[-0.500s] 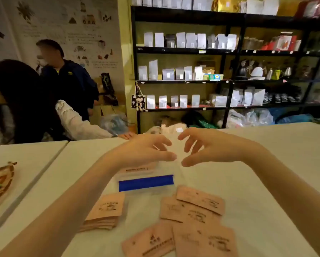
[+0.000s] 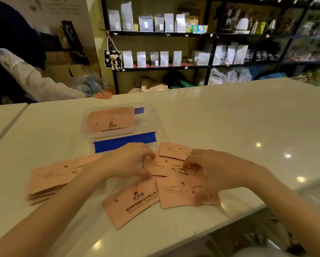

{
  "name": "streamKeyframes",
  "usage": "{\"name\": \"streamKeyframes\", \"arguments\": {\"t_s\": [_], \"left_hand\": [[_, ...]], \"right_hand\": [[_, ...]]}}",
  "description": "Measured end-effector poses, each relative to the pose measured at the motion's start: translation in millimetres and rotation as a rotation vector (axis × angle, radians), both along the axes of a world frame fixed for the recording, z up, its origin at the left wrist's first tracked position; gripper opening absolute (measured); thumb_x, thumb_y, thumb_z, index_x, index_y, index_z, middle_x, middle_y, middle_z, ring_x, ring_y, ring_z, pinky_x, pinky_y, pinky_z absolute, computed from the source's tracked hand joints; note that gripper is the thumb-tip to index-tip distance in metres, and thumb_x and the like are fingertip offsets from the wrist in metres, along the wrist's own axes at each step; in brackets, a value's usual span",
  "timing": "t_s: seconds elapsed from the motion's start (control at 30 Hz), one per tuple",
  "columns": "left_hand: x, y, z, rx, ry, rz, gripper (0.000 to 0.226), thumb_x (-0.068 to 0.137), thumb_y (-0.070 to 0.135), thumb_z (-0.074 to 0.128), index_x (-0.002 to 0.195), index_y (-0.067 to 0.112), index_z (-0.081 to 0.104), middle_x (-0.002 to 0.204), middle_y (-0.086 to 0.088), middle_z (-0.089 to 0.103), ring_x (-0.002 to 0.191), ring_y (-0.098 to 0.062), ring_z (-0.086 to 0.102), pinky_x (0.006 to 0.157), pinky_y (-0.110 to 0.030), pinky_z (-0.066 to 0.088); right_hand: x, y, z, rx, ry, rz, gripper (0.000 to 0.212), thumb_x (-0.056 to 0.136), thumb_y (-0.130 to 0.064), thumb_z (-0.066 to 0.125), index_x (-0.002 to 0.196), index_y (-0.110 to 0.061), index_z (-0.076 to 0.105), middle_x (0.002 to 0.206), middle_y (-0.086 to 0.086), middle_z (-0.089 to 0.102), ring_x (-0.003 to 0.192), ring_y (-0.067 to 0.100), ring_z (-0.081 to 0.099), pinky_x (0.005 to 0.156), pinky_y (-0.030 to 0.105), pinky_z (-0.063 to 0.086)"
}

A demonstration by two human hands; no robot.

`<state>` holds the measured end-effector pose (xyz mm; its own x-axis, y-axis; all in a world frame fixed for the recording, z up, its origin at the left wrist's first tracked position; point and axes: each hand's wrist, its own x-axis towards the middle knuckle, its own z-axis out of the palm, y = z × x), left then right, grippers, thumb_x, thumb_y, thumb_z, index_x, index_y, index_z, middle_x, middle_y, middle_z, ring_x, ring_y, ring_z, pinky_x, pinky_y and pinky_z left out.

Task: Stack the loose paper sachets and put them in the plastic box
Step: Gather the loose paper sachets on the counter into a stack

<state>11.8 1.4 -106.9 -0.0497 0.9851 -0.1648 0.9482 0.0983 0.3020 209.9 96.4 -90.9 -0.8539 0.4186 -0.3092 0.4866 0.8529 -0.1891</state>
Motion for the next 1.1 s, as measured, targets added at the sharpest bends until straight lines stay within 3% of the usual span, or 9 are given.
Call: {"name": "streamKeyframes", "arguments": {"t_s": [0.37, 0.67, 0.83, 0.93, 1.1], "left_hand": [[-3, -4, 0, 0.089, 0.003, -0.014, 0.057, 0.069, 0.043, 0.068, 0.12, 0.028, 0.05, 0.118, 0.009, 0.058, 0.105, -0.006, 0.051, 0.091, -0.029, 0.045], [-16, -34, 10, 0.267, -0.102, 0.045, 0.064, 0.059, 0.05, 0.068, 0.117, 0.035, 0.046, 0.107, 0.019, 0.054, 0.102, -0.002, 0.051, 0.091, -0.026, 0.045], [-29, -65, 23, 0.395, -0.121, 0.173, 0.06, 0.059, 0.041, 0.074, 0.11, 0.042, 0.042, 0.113, 0.019, 0.052, 0.102, -0.004, 0.047, 0.085, -0.017, 0.039], [-42, -90, 29, 0.499, -0.076, 0.255, 0.063, 0.053, 0.053, 0.066, 0.111, 0.038, 0.047, 0.111, 0.015, 0.057, 0.099, -0.007, 0.052, 0.081, -0.014, 0.038], [-66, -130, 26, 0.531, -0.071, 0.416, 0.073, 0.05, 0.057, 0.064, 0.117, 0.039, 0.041, 0.101, 0.03, 0.052, 0.097, 0.001, 0.054, 0.079, -0.007, 0.039]], "right_hand": [[4, 1, -11, 0.035, 0.135, 0.061, 0.062, 0.06, -0.055, 0.067, 0.114, -0.03, 0.05, 0.108, -0.015, 0.051, 0.094, 0.006, 0.05, 0.08, 0.028, 0.048], [-2, 12, 8, -0.031, 0.312, 0.049, 0.061, 0.06, -0.057, 0.065, 0.113, -0.03, 0.054, 0.101, -0.016, 0.053, 0.089, 0.006, 0.053, 0.08, 0.028, 0.049], [-27, 14, 21, -0.06, 0.433, 0.045, 0.055, 0.063, -0.048, 0.072, 0.112, -0.031, 0.053, 0.099, -0.019, 0.049, 0.093, 0.008, 0.052, 0.082, 0.024, 0.048], [-51, 6, 27, -0.07, 0.51, 0.098, 0.056, 0.063, -0.048, 0.072, 0.113, -0.031, 0.051, 0.101, -0.017, 0.048, 0.097, 0.008, 0.05, 0.084, 0.023, 0.046], [-100, -12, 31, -0.092, 0.623, 0.25, 0.051, 0.064, -0.047, 0.072, 0.109, -0.045, 0.047, 0.109, -0.027, 0.041, 0.104, -0.002, 0.034, 0.086, 0.015, 0.035]]}}
